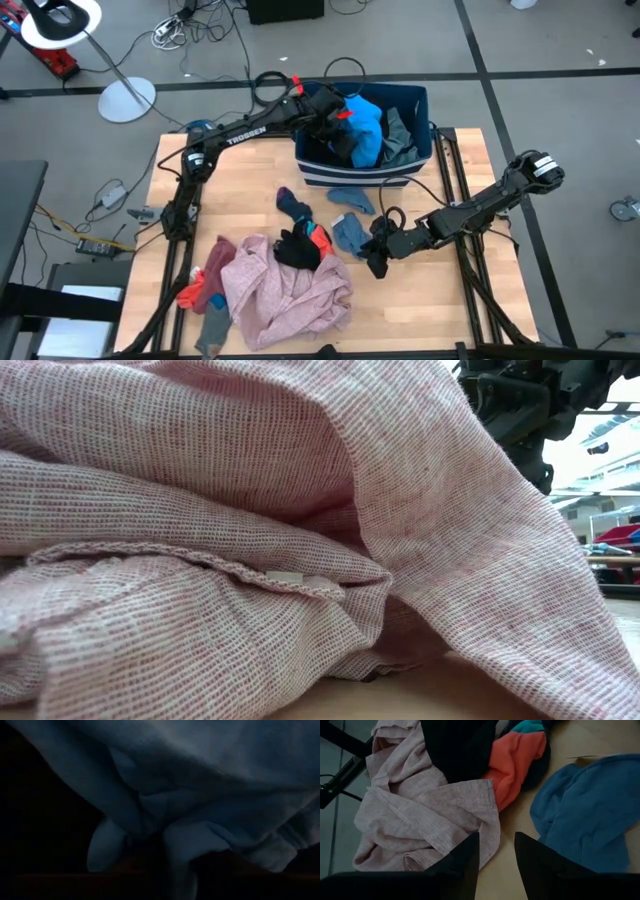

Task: Sort clothes
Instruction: Put the blue boxer into the blue bin, then put the bottom blue socks into the blue bin

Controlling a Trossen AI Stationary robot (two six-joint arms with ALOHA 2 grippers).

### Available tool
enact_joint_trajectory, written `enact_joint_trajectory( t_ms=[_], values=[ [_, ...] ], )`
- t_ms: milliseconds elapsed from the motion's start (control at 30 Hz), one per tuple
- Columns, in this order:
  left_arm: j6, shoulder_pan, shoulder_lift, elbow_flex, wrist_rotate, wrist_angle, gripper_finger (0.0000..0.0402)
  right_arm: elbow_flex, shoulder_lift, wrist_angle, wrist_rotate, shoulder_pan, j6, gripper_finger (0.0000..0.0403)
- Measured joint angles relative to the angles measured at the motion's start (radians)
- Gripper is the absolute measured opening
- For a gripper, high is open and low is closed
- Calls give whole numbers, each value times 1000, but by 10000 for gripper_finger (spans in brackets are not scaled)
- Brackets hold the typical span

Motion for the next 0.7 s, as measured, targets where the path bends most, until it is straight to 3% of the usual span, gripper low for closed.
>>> enact_joint_trajectory(
  t_ms=[100, 267, 533, 700],
  values=[
    [-21, 0, 0, 0, 0, -8, 142, 0, 0, 0, 0, 0, 0, 126],
    [-209, 8, 0, 29, 35, -60, 147, 0, 0, 0, -1, 0, 0, 126],
    [-81, -19, -55, 183, 85, -86, 147, 0, 0, 0, -2, 0, 0, 126],
    [-33, -60, -139, 157, 88, -81, 147, 0, 0, 1, -2, 0, -1, 126]
  ],
)
